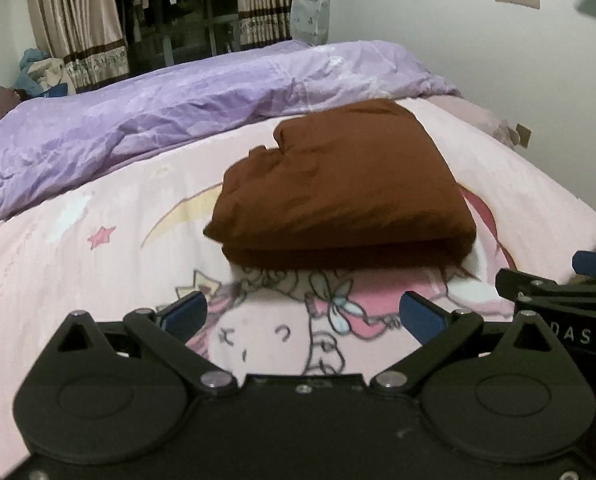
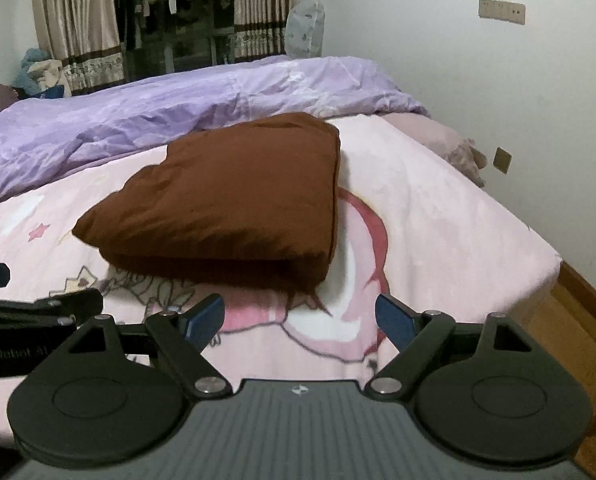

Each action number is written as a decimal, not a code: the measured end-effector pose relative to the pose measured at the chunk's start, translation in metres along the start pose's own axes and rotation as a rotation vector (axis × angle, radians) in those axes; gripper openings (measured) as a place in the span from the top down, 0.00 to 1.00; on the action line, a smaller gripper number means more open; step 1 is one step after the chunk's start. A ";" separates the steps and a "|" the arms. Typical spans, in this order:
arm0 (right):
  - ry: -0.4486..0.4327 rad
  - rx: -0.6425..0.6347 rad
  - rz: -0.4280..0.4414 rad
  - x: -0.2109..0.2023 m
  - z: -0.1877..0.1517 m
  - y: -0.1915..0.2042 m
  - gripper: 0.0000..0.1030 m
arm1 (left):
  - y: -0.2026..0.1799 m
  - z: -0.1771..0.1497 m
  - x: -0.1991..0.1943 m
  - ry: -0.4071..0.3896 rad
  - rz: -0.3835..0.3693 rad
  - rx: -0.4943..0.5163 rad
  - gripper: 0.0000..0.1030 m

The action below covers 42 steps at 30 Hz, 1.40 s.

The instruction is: Fold large clothes

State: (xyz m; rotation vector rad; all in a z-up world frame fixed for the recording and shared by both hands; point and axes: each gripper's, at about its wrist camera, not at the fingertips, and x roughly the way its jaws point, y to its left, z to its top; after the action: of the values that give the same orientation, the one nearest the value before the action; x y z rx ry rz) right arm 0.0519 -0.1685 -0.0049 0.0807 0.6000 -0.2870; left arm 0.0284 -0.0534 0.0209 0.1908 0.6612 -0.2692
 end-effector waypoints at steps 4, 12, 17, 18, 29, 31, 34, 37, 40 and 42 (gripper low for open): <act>-0.016 0.005 0.007 -0.008 -0.001 -0.002 0.03 | -0.009 -0.001 -0.011 -0.023 0.005 0.017 0.00; -0.028 0.008 0.004 -0.013 -0.003 0.000 0.03 | -0.011 0.001 -0.015 -0.035 0.019 0.010 0.00; -0.028 0.008 0.003 -0.013 -0.003 0.001 0.03 | -0.010 0.000 -0.014 -0.030 0.019 0.005 0.00; -0.030 0.008 0.004 -0.013 -0.003 0.000 0.03 | -0.010 0.001 -0.014 -0.031 0.020 0.004 0.00; -0.033 0.011 0.002 -0.014 -0.004 0.003 0.03 | -0.009 0.000 -0.015 -0.038 0.027 -0.009 0.00; -0.034 0.012 0.001 -0.014 -0.005 0.004 0.03 | -0.009 0.000 -0.015 -0.038 0.029 -0.014 0.00; -0.035 0.015 -0.001 -0.014 -0.006 0.005 0.03 | -0.008 0.000 -0.015 -0.040 0.033 -0.020 0.00; -0.034 0.014 -0.001 -0.015 -0.006 0.004 0.03 | -0.007 0.000 -0.016 -0.041 0.033 -0.022 0.00; -0.035 0.012 0.001 -0.015 -0.006 0.004 0.03 | -0.007 0.000 -0.016 -0.042 0.035 -0.023 0.00; -0.034 0.009 -0.001 -0.016 -0.006 0.004 0.03 | -0.007 0.000 -0.017 -0.045 0.035 -0.023 0.00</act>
State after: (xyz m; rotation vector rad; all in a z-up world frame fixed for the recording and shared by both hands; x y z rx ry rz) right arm 0.0376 -0.1594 -0.0008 0.0844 0.5645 -0.2913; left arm 0.0133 -0.0570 0.0306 0.1742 0.6158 -0.2313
